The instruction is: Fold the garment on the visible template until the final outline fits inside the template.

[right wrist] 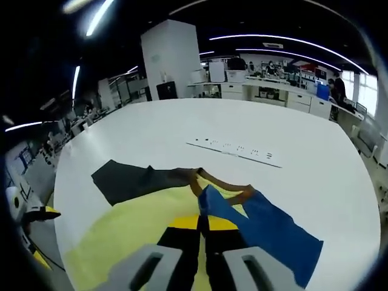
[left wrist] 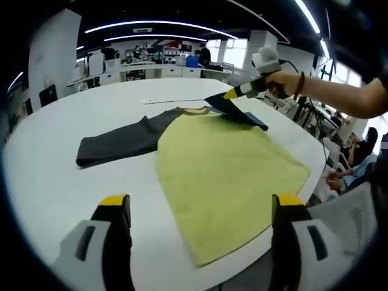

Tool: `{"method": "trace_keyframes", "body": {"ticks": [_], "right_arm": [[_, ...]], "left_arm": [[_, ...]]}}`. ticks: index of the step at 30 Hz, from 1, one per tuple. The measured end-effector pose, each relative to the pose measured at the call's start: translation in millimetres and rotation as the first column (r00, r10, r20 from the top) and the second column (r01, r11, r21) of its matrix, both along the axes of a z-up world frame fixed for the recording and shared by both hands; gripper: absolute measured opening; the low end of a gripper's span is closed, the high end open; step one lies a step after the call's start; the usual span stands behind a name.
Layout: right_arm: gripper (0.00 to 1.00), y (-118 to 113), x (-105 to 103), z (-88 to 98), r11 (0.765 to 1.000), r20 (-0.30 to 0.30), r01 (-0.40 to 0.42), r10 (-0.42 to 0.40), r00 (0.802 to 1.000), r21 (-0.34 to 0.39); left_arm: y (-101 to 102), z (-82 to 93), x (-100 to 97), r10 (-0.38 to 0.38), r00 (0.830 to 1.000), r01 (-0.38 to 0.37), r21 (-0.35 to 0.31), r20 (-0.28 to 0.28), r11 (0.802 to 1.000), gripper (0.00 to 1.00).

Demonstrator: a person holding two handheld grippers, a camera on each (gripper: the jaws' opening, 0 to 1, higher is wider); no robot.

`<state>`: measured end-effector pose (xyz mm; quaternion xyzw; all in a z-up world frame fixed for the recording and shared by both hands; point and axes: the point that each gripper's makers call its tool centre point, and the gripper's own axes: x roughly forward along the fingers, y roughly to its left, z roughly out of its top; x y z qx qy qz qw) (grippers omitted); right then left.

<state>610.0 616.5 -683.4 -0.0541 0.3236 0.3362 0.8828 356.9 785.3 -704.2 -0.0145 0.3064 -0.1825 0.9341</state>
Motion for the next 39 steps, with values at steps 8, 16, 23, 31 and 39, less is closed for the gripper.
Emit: {"method": "trace_keyframes", "body": {"ticks": [8,16,23,31,39], "right_arm": [[0.0,17.1,-6.2,0.9,0.999,0.004,-0.034,0.034,0.999,-0.001],[0.0,35.6,-12.4,1.6,0.998,-0.013,-0.052,0.052,0.999,0.023],[0.0,48.9,-14.7,4.4,0.997,-0.014,-0.064,0.065,0.998,0.049],[0.0,55.8,-16.5,3.4,0.996,-0.006,-0.079,0.079,0.997,0.041],[0.0,66.0,-18.8,6.5,0.994,-0.004,-0.083,0.084,0.996,0.07]], "left_arm": [[3.3,-3.4,-2.8,0.012,1.0,-0.012,-0.002,-0.007,1.0,0.93],[4.3,-3.5,-4.0,0.017,1.0,-0.017,-0.002,-0.008,1.0,0.93],[0.7,-3.8,-3.7,0.012,1.0,-0.012,-0.002,-0.01,1.0,0.93],[0.0,-3.4,-4.1,0.016,1.0,-0.016,-0.001,-0.012,1.0,0.93],[0.5,-4.2,-5.7,0.018,1.0,-0.018,-0.001,-0.016,1.0,0.93]]}}
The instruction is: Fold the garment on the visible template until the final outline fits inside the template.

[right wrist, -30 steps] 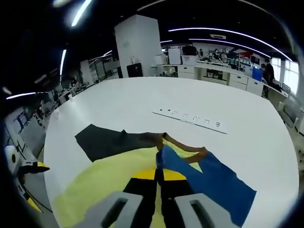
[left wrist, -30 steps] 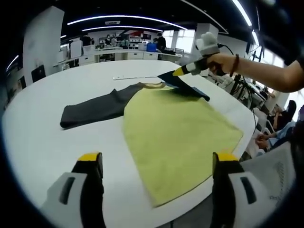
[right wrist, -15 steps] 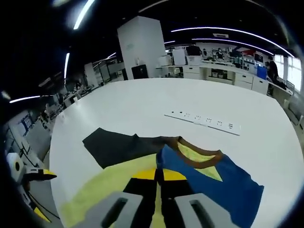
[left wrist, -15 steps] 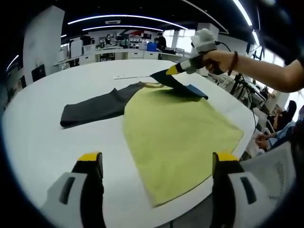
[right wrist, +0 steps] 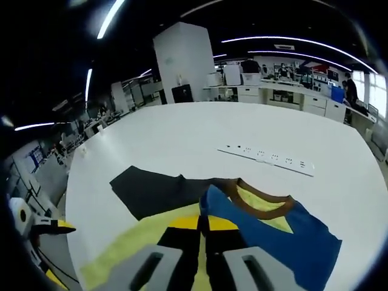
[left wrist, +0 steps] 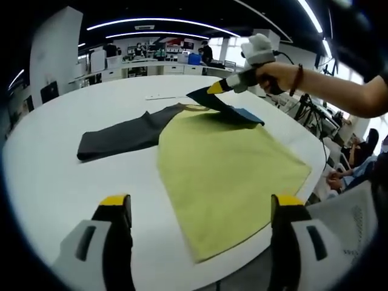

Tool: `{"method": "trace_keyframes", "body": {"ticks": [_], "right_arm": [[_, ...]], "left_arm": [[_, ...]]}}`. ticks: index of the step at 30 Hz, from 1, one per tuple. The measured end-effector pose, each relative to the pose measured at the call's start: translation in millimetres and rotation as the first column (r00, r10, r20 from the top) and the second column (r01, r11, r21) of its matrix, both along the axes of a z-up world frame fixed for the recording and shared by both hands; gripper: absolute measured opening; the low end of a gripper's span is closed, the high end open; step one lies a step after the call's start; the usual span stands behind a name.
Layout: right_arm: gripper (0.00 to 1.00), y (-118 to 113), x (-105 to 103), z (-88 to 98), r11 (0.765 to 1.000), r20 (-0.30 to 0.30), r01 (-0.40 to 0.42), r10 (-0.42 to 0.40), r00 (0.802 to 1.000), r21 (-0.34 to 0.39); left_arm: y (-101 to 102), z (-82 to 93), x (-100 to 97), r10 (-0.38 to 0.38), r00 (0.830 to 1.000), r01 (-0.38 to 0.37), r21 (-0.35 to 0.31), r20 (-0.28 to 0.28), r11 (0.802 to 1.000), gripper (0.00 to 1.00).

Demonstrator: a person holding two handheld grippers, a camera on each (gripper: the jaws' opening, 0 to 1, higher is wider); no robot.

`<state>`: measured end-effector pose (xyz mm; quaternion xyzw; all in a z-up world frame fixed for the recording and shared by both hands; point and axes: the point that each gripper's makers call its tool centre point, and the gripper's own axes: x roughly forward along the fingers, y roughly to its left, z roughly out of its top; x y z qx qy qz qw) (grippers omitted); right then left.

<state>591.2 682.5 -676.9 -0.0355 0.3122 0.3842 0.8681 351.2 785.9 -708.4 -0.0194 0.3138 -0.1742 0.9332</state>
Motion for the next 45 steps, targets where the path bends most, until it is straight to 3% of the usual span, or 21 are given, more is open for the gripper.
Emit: {"method": "trace_keyframes", "body": {"ticks": [31,45], "right_arm": [[0.0,53.3,-25.6,8.5,0.988,0.024,-0.103,0.101,0.995,0.113],[0.0,64.0,-33.0,-3.6,0.987,0.005,-0.115,0.115,0.993,0.114]], "left_arm": [[9.6,0.9,-6.8,0.029,1.0,-0.029,0.002,-0.001,1.0,0.92],[9.5,-1.4,-12.1,0.028,1.0,-0.028,0.002,-0.005,1.0,0.91]]}}
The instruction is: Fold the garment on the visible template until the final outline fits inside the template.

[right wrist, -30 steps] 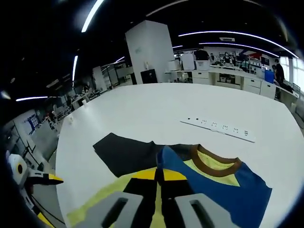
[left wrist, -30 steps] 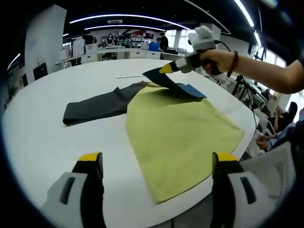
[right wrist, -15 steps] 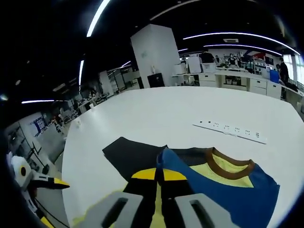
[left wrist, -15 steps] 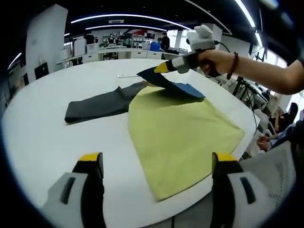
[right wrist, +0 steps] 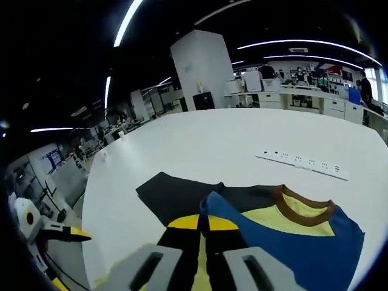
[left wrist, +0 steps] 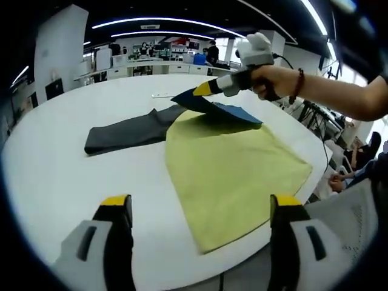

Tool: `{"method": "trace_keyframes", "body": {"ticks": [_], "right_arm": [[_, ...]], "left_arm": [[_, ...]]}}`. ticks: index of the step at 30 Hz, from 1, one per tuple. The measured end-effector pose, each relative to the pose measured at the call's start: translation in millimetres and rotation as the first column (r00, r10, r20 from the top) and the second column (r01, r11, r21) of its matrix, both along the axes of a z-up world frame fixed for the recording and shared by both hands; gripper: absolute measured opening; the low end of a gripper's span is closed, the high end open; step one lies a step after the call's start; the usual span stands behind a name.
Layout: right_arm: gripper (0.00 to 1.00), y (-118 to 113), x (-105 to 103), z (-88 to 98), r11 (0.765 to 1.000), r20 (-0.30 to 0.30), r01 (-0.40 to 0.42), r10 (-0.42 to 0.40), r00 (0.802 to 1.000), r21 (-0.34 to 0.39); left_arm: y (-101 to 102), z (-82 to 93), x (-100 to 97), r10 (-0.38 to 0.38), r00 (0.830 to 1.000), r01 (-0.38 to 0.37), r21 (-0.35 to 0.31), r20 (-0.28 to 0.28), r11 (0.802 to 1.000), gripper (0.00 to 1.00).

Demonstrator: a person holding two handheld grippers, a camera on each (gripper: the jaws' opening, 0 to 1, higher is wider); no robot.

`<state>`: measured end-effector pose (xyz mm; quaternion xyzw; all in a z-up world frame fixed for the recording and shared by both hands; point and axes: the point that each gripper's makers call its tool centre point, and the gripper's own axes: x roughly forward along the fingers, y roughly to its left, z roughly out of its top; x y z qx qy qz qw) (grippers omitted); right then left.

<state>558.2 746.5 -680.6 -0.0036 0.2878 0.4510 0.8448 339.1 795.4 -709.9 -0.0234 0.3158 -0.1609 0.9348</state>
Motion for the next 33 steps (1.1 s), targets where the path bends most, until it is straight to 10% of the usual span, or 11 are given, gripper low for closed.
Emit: {"method": "trace_keyframes", "body": {"ticks": [19,33], "right_arm": [[0.0,14.2,-11.7,-38.9,0.999,-0.055,-0.003,0.0,0.998,-0.053],[0.17,26.0,-55.6,-73.1,0.991,-0.245,-0.115,0.096,0.965,-0.066]], "left_arm": [[9.8,-0.3,-3.2,0.015,1.0,-0.015,-0.003,0.007,1.0,0.91],[12.8,1.4,-5.9,0.025,1.0,-0.025,-0.003,0.01,1.0,0.91]]}}
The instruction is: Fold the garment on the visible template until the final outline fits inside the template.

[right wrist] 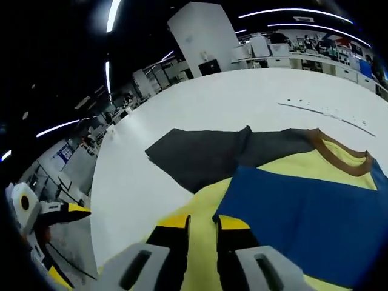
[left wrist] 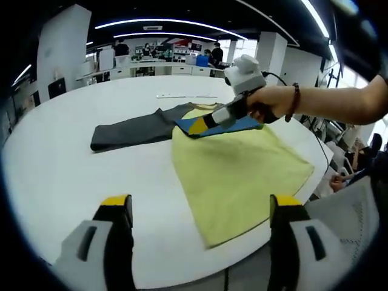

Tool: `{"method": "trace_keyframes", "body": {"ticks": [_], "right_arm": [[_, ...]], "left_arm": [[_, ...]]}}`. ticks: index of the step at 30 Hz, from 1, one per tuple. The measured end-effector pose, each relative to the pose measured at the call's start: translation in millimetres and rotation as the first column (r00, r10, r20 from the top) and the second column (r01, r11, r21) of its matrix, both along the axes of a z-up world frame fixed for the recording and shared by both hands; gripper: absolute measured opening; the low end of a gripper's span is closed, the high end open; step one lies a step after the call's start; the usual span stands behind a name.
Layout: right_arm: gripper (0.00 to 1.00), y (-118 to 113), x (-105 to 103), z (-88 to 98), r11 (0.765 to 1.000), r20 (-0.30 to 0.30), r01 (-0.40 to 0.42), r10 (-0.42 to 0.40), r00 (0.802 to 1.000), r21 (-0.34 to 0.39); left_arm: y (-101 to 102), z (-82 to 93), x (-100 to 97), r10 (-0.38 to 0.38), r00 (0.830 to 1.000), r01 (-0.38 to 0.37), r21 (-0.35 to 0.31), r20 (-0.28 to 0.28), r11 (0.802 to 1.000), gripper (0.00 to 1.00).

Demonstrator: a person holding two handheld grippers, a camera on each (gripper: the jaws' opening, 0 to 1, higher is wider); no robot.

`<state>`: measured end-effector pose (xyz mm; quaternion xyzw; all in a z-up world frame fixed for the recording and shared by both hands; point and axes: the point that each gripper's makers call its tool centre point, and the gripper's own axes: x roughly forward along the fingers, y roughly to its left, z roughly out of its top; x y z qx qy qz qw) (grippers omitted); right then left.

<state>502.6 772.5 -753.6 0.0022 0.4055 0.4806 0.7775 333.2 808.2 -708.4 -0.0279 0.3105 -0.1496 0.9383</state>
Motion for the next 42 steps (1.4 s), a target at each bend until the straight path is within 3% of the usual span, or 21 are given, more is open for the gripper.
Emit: {"method": "trace_keyframes", "body": {"ticks": [9,16,25,28,42], "right_arm": [[0.4,-0.2,2.2,10.4,0.999,0.055,-0.034,0.033,0.998,0.015],[0.69,-11.5,15.0,32.0,1.0,0.134,-0.009,0.007,0.991,0.017],[0.95,-47.3,35.5,41.7,0.998,0.2,0.049,-0.042,0.979,-0.029],[1.0,-58.3,39.7,43.8,0.997,0.213,0.061,-0.052,0.976,-0.037],[0.99,-134.1,58.4,47.5,0.987,0.228,0.146,-0.126,0.966,-0.073]], "left_arm": [[3.2,1.0,0.4,0.008,1.0,-0.008,0.003,0.002,1.0,0.91],[-0.5,3.4,4.4,-0.007,1.0,0.007,0.015,0.012,1.0,0.94],[-5.9,6.7,10.4,-0.021,0.999,0.02,0.023,0.025,1.0,0.96],[-7.5,7.4,11.4,-0.029,0.999,0.028,0.025,0.027,0.999,0.96],[-18.1,16.0,16.5,-0.065,0.996,0.064,0.019,0.058,0.998,0.99]]}}
